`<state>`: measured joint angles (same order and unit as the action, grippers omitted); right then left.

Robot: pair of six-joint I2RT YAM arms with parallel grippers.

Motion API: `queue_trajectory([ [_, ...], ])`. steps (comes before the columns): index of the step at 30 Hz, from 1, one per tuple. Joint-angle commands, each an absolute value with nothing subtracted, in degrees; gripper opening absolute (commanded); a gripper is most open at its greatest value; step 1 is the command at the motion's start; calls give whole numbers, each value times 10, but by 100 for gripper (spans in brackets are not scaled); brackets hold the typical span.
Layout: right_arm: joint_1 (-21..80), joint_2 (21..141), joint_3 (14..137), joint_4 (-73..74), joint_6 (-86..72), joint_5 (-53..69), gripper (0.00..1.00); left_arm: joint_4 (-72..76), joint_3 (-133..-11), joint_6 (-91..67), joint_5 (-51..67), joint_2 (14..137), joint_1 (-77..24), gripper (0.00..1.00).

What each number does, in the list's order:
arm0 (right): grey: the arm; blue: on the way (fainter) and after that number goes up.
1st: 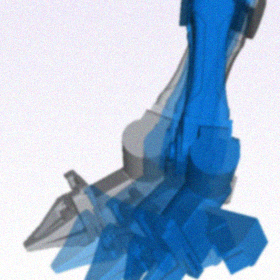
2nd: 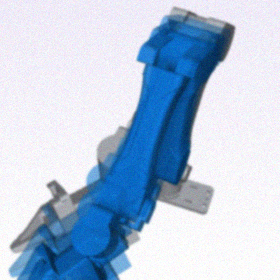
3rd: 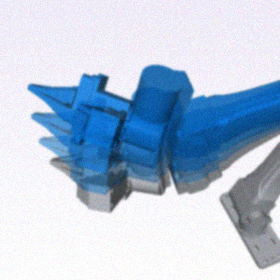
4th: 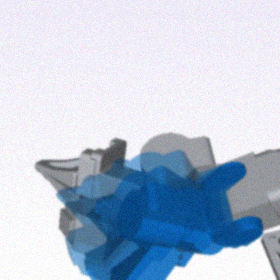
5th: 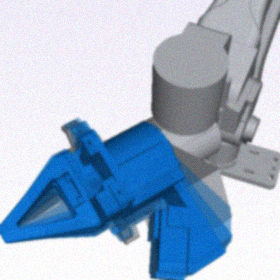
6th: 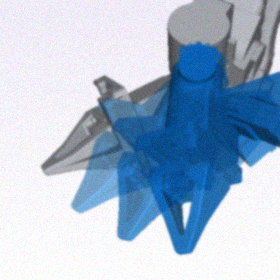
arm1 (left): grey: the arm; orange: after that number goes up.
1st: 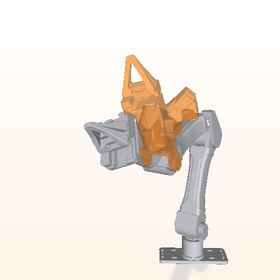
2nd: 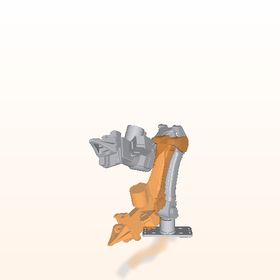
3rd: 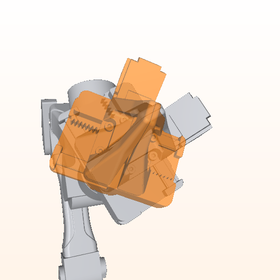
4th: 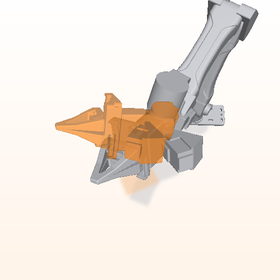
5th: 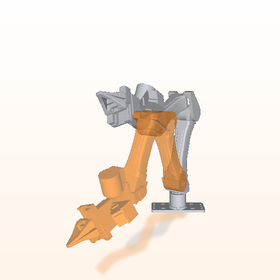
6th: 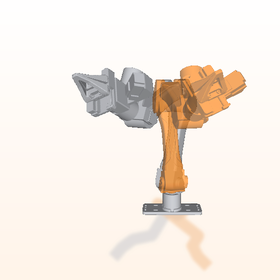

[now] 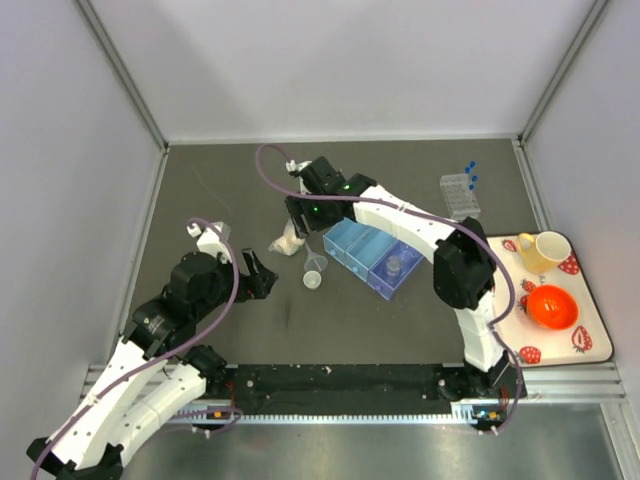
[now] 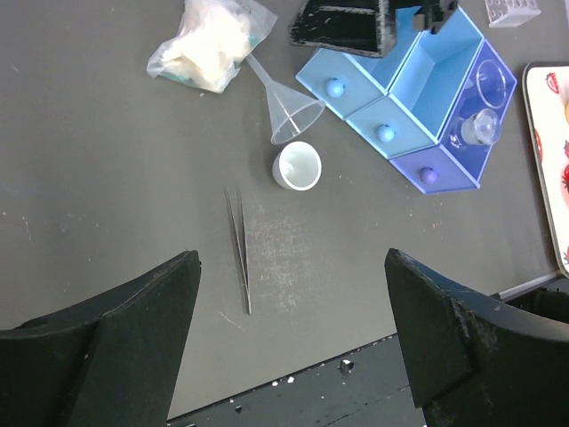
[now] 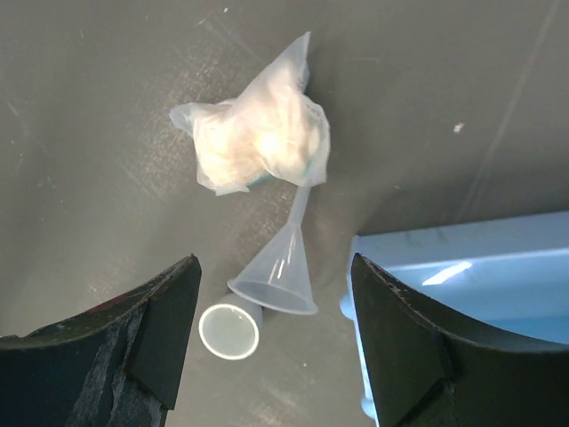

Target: Organize the chemistry lab equipment

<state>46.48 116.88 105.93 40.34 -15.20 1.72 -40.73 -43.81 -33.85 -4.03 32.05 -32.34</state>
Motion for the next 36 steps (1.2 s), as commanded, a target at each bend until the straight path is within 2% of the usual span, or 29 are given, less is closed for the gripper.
queue_trajectory([
  [1, 484, 1193, 1094, 339, -154, 35, 69, -412, -431, -344, -46, 313, -323, 90],
  [16, 507, 1280, 1120, 244, -162, 53, 69, -410, -432, -344, -27, 308, -323, 89],
  [28, 515, 1342, 1160, 243, -154, 12, 68, -421, -433, -336, -26, 297, -323, 89],
  [36, 528, 1346, 1134, 250, -135, -31, 58, -423, -433, -330, -28, 292, -323, 89],
])
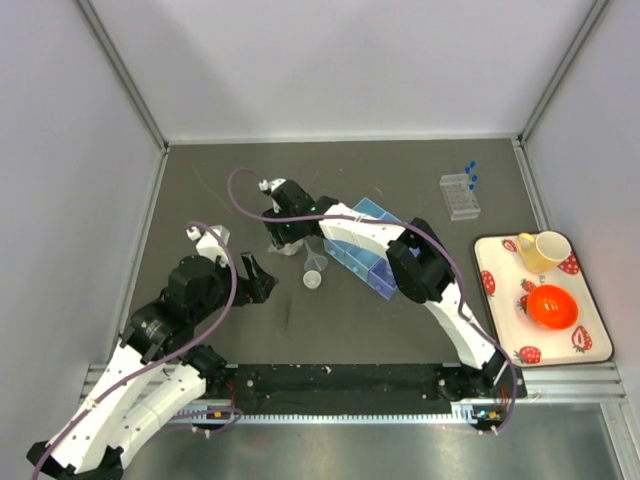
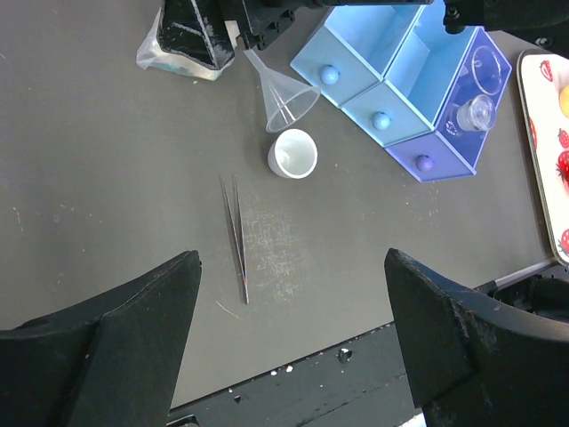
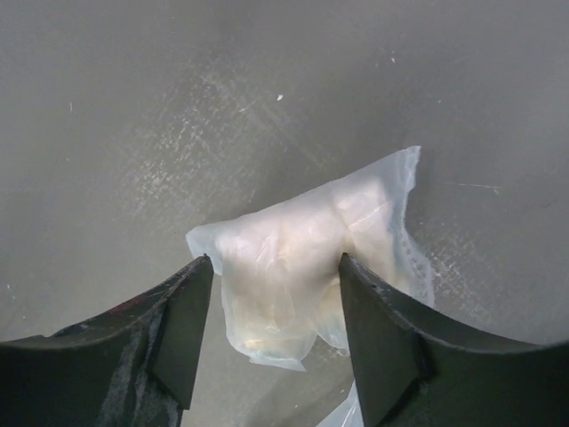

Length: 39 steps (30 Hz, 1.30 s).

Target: Organize the chemistry lab equipment

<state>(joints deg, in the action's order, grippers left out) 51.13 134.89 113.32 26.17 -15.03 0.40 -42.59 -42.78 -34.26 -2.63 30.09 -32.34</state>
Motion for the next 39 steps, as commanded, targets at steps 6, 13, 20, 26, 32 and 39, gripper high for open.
queue_trajectory([
  [6, 537, 1341, 1111, 250, -127, -56, 30, -420, -432, -330, -25, 292, -323, 89],
  [13, 540, 1341, 1103, 250, -130, -62, 0, -427, -431, -332, -28, 281, -323, 89],
  [20, 548, 1315, 1106, 251, -123, -69, 0, -430, -436, -333, -30, 280, -323, 89],
  [26, 554, 1260, 1100, 251, -121, -62, 0, -436, -434, -335, -36, 278, -323, 89],
  [32, 555, 1162, 1069, 250, -119, -72, 0, -436, -437, -334, -37, 279, -323, 89],
  [39, 555, 1036, 977, 253, -119, -138, 0, -431, -446, -331, -35, 285, -323, 89],
])
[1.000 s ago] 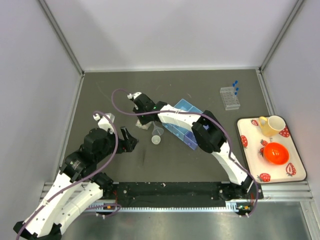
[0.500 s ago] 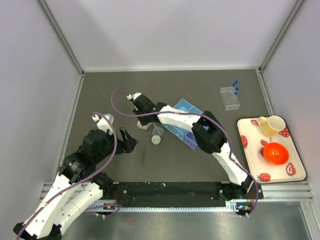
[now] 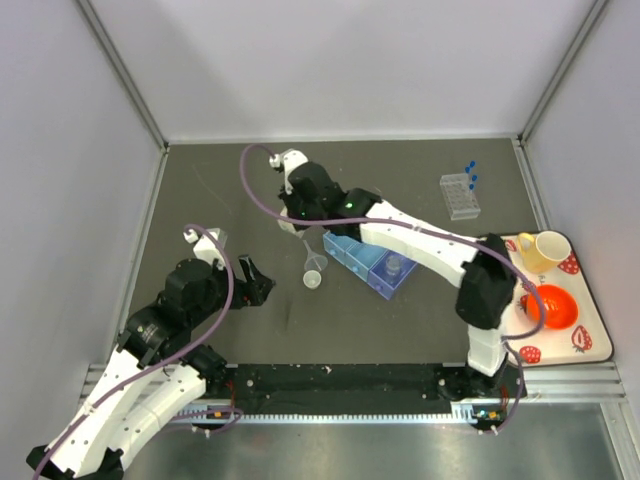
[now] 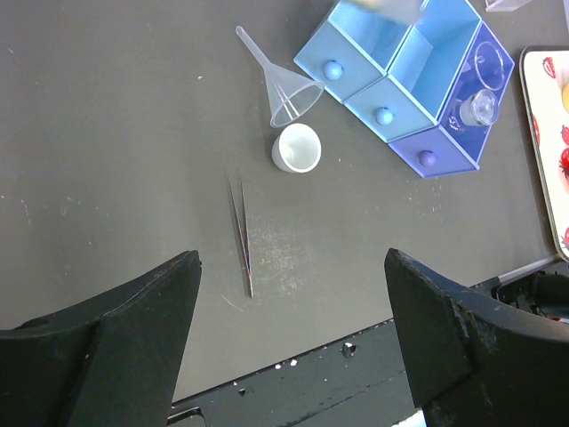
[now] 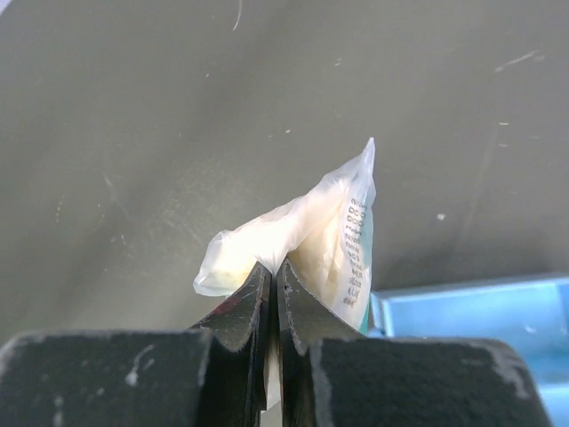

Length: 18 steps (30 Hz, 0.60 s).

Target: Organize the chemistry lab equipment

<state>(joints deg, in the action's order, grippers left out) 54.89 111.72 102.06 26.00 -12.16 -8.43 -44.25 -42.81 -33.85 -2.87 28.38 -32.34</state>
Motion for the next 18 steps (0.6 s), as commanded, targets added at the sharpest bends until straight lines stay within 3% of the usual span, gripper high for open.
queue_trajectory([
  [1, 555, 1006, 949, 255, -120, -157, 0, -431, -449, -332, -35, 285, -322, 89],
  [11, 532, 852, 767, 270, -152, -233, 0, -427, -464, -331, -24, 295, -322, 89],
  [18, 484, 826, 698, 276, -168, -216, 0, -421, -468, -334, -20, 300, -323, 89],
])
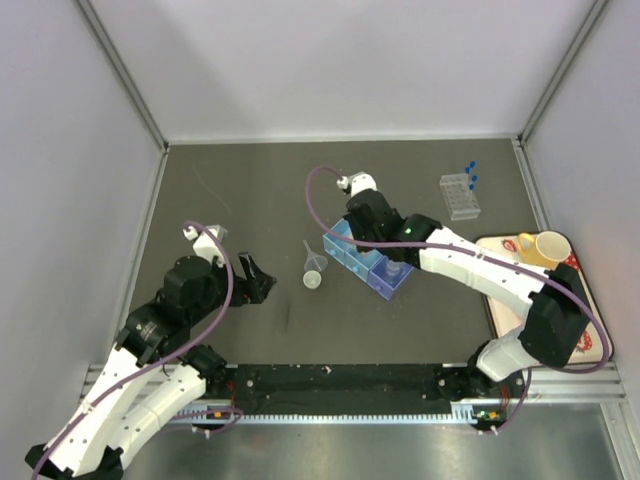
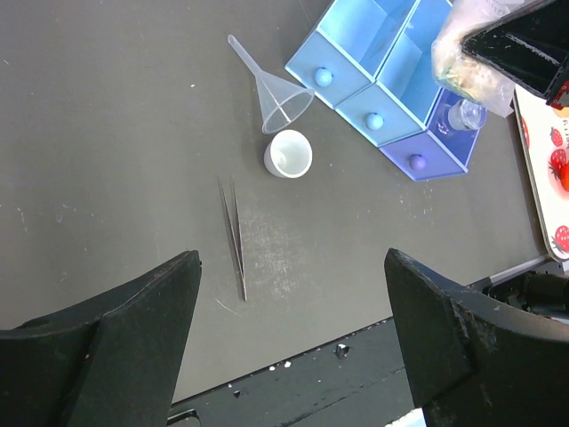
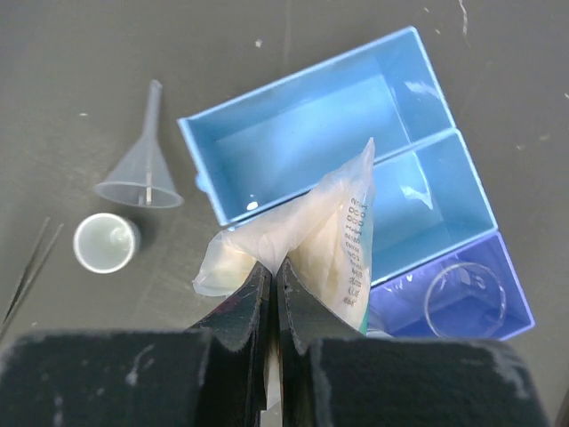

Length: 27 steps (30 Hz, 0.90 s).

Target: Organize the chemistry lab equipment

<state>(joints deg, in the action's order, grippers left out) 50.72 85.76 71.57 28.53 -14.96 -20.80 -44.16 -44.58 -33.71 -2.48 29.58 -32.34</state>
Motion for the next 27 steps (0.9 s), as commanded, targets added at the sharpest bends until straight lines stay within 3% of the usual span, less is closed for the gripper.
queue_trajectory([
  [1, 476, 827, 688, 275, -169, -214, 0, -421, -468, -333, -20, 300, -323, 89],
  [27, 429, 957, 657, 197, -180, -122, 0, -410, -458, -330, -25, 311, -323, 89],
])
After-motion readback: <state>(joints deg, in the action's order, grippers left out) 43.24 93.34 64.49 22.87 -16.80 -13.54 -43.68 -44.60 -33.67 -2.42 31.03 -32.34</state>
